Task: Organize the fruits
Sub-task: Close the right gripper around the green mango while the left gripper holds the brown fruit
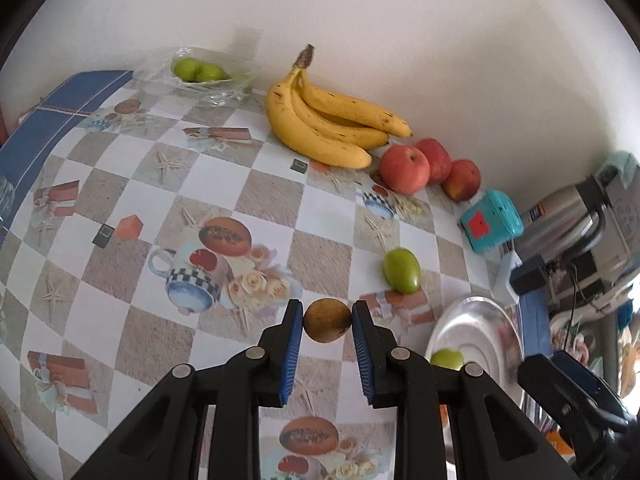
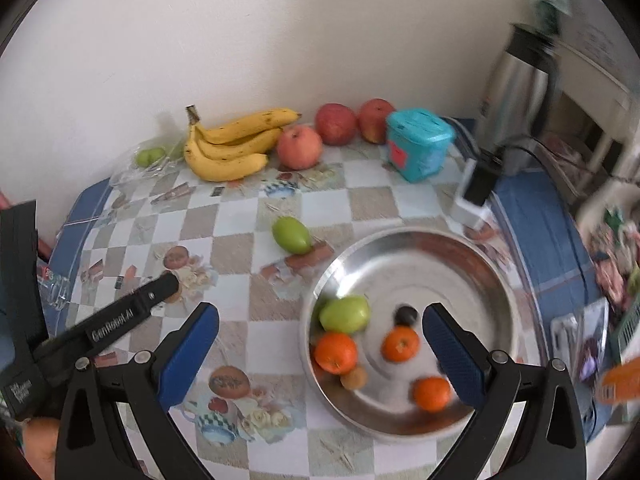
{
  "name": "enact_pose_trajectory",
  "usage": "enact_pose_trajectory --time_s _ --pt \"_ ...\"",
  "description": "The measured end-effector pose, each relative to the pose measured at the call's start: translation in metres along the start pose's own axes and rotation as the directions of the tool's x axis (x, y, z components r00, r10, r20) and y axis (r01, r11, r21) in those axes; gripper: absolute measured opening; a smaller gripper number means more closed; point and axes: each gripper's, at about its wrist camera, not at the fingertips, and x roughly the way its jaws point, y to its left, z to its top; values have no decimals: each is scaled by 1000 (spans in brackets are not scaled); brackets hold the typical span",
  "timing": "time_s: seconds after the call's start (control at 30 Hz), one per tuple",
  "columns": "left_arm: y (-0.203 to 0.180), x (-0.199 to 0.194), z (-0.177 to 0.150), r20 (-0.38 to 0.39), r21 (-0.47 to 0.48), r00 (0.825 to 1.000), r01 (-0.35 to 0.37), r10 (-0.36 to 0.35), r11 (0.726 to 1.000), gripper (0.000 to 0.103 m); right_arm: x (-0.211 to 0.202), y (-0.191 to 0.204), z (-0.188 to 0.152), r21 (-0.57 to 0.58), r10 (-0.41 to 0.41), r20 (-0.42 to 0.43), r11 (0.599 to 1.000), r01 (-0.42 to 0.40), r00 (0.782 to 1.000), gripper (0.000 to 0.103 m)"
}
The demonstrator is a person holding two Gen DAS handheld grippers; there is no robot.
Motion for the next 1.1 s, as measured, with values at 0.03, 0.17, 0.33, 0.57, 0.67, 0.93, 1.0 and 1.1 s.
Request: enact_pose_trajectory --time_s 0.03,0.17,0.33,0.57,0.67,0.93,1.0,1.1 --pt "2 3 3 2 -9 1000 -1 1 1000 27 6 2 5 -7 13 -13 1000 -14 1000 102" --pt "9 18 12 1 -34 1000 -3 3 999 27 33 10 25 -30 37 -56 999 -39 998 102" --pt "22 45 21 -16 -105 999 -37 36 994 27 76 14 42 -46 9 -123 999 -15 992 102" --pt "33 67 34 23 -142 998 -46 50 989 27 133 15 49 -51 12 -204 998 -23 979 102" --pt "36 73 32 32 -118 997 -59 63 991 27 149 16 51 -69 -7 -216 998 -8 976 102" --pt "51 85 30 15 -127 998 -65 68 990 27 182 26 51 -101 -51 -234 994 28 971 102" --pt "53 86 30 13 -133 998 -60 62 989 27 188 27 50 -99 -57 -241 995 34 969 102" --pt "55 88 30 5 -142 998 -54 56 988 27 196 30 48 -112 -85 -248 992 59 965 102"
